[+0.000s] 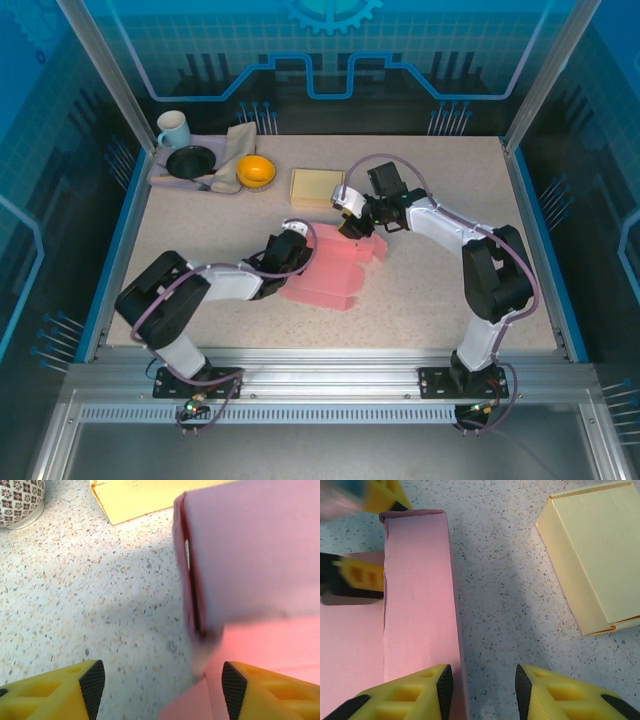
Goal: Fold the paper box
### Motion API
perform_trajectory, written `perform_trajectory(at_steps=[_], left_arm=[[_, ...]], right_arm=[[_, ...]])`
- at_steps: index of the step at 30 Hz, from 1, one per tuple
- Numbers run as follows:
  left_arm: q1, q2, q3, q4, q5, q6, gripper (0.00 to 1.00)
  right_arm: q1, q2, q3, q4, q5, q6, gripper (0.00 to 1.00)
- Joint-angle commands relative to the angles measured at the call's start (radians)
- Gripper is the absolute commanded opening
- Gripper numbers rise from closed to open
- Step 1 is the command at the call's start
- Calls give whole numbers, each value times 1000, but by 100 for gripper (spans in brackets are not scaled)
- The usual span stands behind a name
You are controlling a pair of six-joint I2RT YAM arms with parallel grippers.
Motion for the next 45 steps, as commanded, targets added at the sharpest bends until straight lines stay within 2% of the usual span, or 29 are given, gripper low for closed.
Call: perform_trajectory(at_steps=[1,5,9,21,24,29,31,34,40,45], left_arm=[[7,-69,-61,78,94,8,67],[7,-85,-101,105,96,-25,67],[7,-43,-77,79,33,-58,67],[20,144,144,74,-73,-42,66],[25,176,183,41,-126,-53,59],[26,203,228,-55,-254,-114,26],[26,208,232,-73,-261,-129,20],[26,221,238,-94,-254,-137,17],[26,210,215,-73,-207,-127,22],[24,201,197,-72,-201,-130,15]], right_arm=[[5,22,11,-63,41,12,40],[5,23,16,-58,44,21,40],[6,22,17,-57,45,21,40],[6,15,14,-58,34,12,40],[7,10,4,-56,40,8,40],[4,1,-9,-52,49,2,40],[4,1,-9,-51,50,3,40],[2,4,-4,-52,54,4,40],[0,4,-1,-39,62,32,40],[-2,-46,18,3,62,155,40]])
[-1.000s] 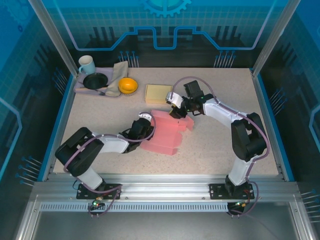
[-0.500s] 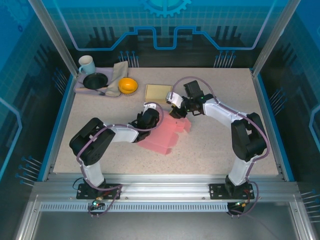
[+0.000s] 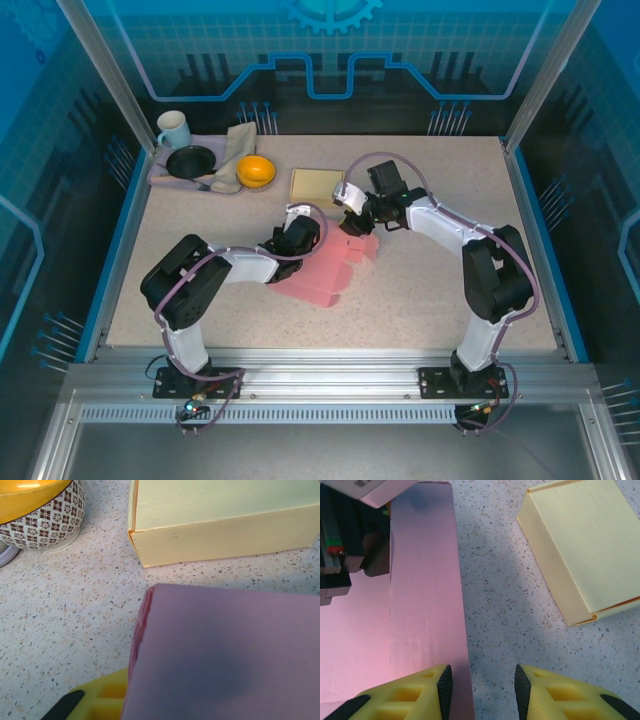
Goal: Fold the paper box
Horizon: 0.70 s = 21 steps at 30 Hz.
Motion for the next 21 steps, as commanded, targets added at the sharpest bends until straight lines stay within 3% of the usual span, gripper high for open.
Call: perform_trajectory(at_steps=[1,8,12,14,21], left_arm=[[8,2,-25,-48,-24,-19,13],[1,11,-20,-85,-48,-56,12],[-5,22,-11,-107,-67,-82,12],[-8,29,-4,-119,-75,-94,12],[-19,32,1,-141,-88,-114,12]], right_arm=[[-1,-56,15,-3,16,105,40],[0,-165,69,-40,147,301,41],[1,-146,216,-250,241,552,41],[12,-133,244,-309,244,637,42],[39,-77,199,-251,167,820,45]])
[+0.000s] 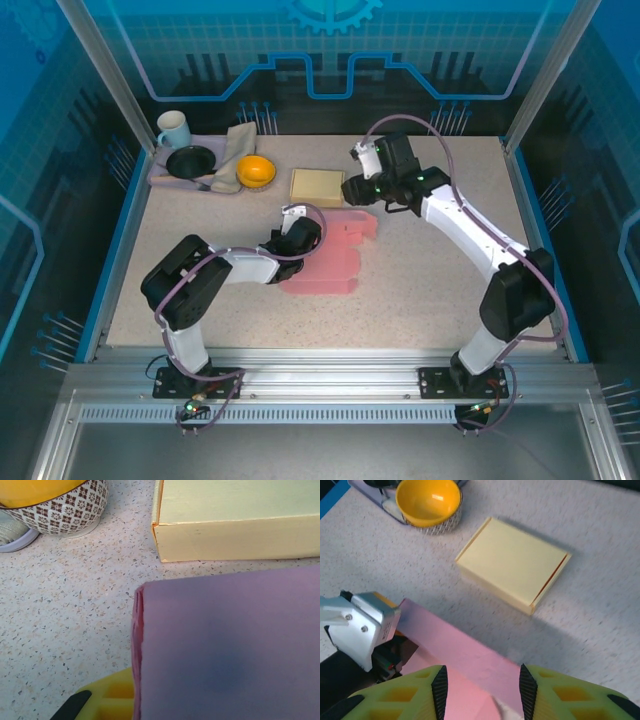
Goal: Fold the paper box
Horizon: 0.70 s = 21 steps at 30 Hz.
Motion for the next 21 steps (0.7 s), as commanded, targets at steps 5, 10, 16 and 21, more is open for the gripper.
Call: perform_trajectory(at_steps=[5,10,16,21], left_arm=[[-13,20,-13,-104,-28,-25,13],[-23,21,-15,-109,-27,-35,13],[-26,25,-11,-112,-29,-32,13],[-27,27,-5,-117,-24,-32,13]], right_arm=[[9,131,-19,-20,-62,222,48],[2,151,-60,31,-42,272,50],[-19,155,-111,77,-69,329,52],[-35,161,-146,117,-113,371,54]])
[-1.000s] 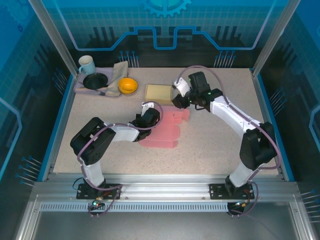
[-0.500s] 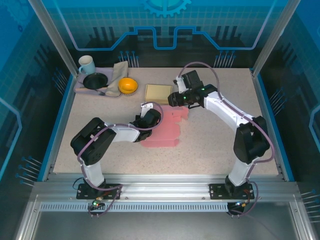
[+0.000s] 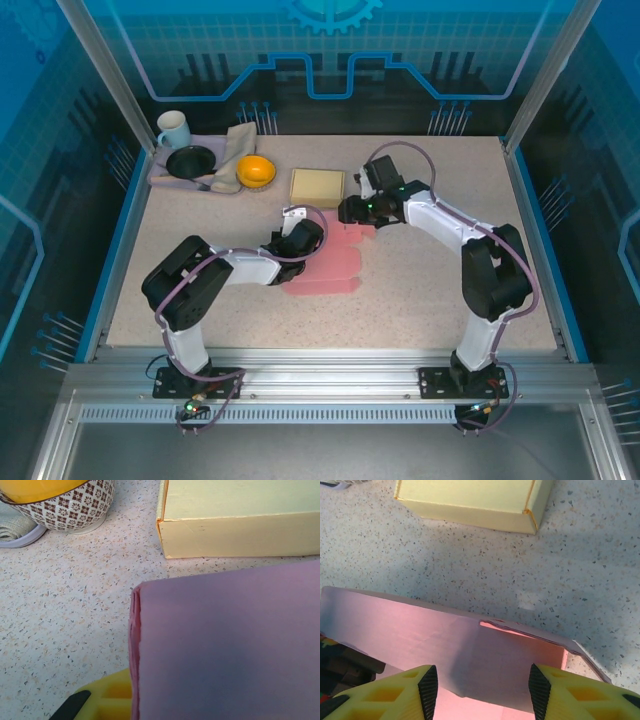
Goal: Fold the paper box
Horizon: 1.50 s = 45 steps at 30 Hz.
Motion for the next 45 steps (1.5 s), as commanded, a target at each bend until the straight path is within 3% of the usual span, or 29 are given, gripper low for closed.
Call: perform_trajectory(at_steps=[1,12,25,29,32,33,35,36,45], left_arm=[[-10,27,-3,-98,8,-3,13],[-17,28,9,-108,13,8,13],[-22,34,17,-112,8,8,13],[-21,36,13,-114,4,3,13],[-21,37,15,-118,1,-2,13],[-21,38,17,-120,1,-2,13],[-22,40,23,-135,-4,-8,13],[-22,41,28,-143,-7,-12,13],[-21,44,34,-155,-17,-21,13]], right_arm=[[-18,14,-23,46,-63,60,54],[-23,51,-27,157,-213,177,51],[-24,40,-42,144,-148,220,15],[-24,25,-70,165,-127,247,9],[-24,5,-93,179,-106,255,11],[-24,0,-96,176,-101,253,16],[-24,-15,-94,153,-84,232,36],[-24,-24,-94,144,-79,218,39],[-42,-165,-218,180,-24,158,38]])
